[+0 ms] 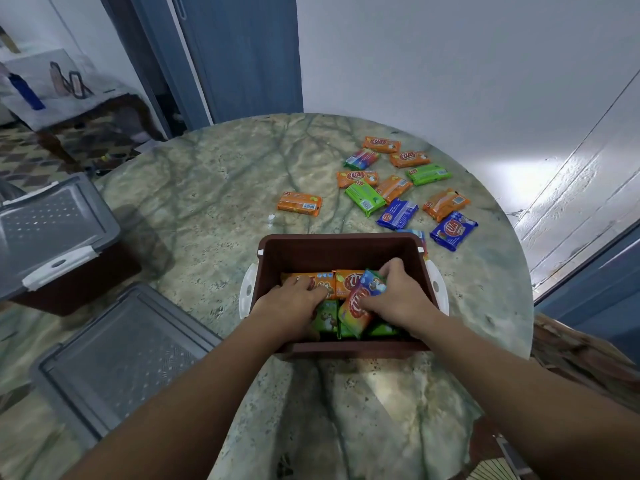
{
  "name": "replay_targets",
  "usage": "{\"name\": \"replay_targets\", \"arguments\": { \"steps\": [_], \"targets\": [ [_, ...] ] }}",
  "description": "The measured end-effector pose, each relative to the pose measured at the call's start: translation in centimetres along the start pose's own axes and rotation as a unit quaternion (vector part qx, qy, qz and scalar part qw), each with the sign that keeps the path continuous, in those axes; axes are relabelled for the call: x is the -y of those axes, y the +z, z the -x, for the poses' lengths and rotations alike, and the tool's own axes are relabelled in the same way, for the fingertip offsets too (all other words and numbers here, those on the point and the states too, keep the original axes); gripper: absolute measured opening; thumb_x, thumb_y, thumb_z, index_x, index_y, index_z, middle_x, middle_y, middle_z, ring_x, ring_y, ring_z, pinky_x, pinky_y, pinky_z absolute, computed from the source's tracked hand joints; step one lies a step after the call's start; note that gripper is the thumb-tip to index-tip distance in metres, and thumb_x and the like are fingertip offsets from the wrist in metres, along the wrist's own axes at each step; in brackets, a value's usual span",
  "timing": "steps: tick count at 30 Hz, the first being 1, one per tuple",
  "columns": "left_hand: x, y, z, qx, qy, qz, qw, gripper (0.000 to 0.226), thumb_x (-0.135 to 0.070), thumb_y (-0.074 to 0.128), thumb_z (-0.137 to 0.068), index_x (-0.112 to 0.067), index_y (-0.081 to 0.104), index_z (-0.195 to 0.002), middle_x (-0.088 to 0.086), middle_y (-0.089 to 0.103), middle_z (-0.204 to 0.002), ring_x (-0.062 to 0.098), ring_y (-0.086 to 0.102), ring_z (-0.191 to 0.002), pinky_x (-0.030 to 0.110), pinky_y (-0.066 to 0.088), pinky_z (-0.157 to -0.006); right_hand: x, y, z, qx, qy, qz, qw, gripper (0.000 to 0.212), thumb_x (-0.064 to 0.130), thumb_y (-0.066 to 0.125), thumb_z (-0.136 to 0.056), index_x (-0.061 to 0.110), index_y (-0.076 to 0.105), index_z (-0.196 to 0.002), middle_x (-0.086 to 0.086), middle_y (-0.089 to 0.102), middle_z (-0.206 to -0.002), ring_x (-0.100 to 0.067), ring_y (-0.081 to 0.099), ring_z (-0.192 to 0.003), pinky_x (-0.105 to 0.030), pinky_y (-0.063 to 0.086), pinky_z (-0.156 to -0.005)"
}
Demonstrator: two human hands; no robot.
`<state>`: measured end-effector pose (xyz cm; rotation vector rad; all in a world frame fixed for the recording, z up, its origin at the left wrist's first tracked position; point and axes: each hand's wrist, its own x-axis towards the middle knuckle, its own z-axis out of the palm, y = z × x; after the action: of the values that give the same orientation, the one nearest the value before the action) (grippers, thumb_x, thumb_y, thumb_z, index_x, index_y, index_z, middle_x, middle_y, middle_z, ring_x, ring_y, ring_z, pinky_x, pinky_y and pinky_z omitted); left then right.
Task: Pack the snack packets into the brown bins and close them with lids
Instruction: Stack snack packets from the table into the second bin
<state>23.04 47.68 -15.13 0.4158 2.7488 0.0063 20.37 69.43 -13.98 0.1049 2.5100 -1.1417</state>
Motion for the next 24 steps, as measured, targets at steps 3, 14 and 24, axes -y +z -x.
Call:
{"name": "replay_targets", "arguments": {
  "steps": [3,14,24],
  "targets": [
    [-0.03,0.02,0.02,-0.003,0.0,-0.005,1.0,0.079,-0.052,0.074,-0.082,-0.029,0.035,-0.146,0.007,0.038,-0.146,0.03,0.036,-0.135,0.049,0.042,-0.105,0.31,-0.2,0.54,0.06,-0.045,0.207,0.975,0.102,0.034,0.09,-0.074,0.03,0.018,-0.146,-0.015,0.04,-0.136,-0.031,0.06,-0.111,-0.042,0.054,-0.096],
    [-0.04,0.07,0.07,-0.007,0.002,-0.007,1.0,0.079,-0.052,0.075,-0.081,-0.029,0.036,-0.146,0.007,0.038,-0.145,0.031,0.037,-0.135,0.049,0.042,-0.105,0.67,-0.11,0.32,0.047,-0.175,0.522,0.833,0.089,0.07,0.074,-0.076,0.034,0.037,-0.148,-0.009,0.041,-0.144,-0.031,0.044,-0.129,-0.047,0.041,-0.104],
    [-0.03,0.11,0.06,-0.011,0.007,-0.01,1.0,0.077,-0.051,0.073,-0.083,-0.029,0.036,-0.145,0.007,0.038,-0.146,0.03,0.037,-0.135,0.049,0.042,-0.106,0.31,-0.24,0.26,0.068,-0.183,0.497,0.845,0.088,0.073,0.07,-0.077,0.038,0.033,-0.149,-0.008,0.043,-0.146,-0.029,0.045,-0.131,-0.045,0.044,-0.102]
  ]
}}
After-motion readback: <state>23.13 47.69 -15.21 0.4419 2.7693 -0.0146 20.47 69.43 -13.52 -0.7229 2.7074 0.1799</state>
